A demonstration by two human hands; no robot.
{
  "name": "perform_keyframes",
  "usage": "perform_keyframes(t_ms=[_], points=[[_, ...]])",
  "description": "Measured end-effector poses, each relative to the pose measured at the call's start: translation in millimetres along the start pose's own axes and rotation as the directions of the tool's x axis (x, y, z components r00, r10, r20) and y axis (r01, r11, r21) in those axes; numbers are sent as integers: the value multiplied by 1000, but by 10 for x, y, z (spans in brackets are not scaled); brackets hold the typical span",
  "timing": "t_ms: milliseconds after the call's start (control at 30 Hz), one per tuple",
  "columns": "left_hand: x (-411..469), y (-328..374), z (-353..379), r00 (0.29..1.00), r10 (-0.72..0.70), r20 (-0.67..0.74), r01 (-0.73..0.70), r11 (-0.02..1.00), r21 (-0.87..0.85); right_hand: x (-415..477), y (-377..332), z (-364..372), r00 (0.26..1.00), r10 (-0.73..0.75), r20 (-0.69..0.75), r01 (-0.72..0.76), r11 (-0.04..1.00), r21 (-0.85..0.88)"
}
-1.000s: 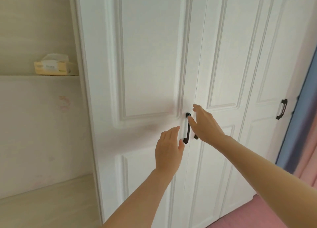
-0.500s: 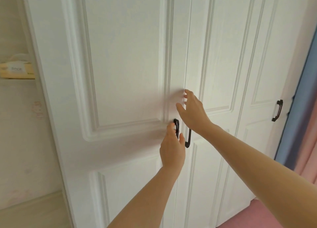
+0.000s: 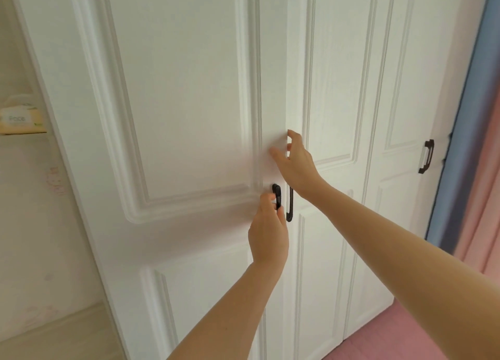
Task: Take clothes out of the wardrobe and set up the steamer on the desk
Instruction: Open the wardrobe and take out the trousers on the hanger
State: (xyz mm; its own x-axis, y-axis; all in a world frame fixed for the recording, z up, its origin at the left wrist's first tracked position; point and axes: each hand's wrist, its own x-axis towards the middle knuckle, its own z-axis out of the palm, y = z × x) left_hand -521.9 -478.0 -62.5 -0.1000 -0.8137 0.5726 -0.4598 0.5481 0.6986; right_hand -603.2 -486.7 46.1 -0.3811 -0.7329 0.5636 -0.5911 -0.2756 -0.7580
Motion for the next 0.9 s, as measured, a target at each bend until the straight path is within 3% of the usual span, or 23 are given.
perform_keyframes(t_ms=[533,900], points=[[-1019,293,-713,978,200,59,-194,976,-101,-1188,-489,-512,983,-64,-173,54,997,-64],[-1883,285,-1703,974,220,54,-206,959,-196,-2349,-1297,-449,956,-133,-261,78,975,-210]])
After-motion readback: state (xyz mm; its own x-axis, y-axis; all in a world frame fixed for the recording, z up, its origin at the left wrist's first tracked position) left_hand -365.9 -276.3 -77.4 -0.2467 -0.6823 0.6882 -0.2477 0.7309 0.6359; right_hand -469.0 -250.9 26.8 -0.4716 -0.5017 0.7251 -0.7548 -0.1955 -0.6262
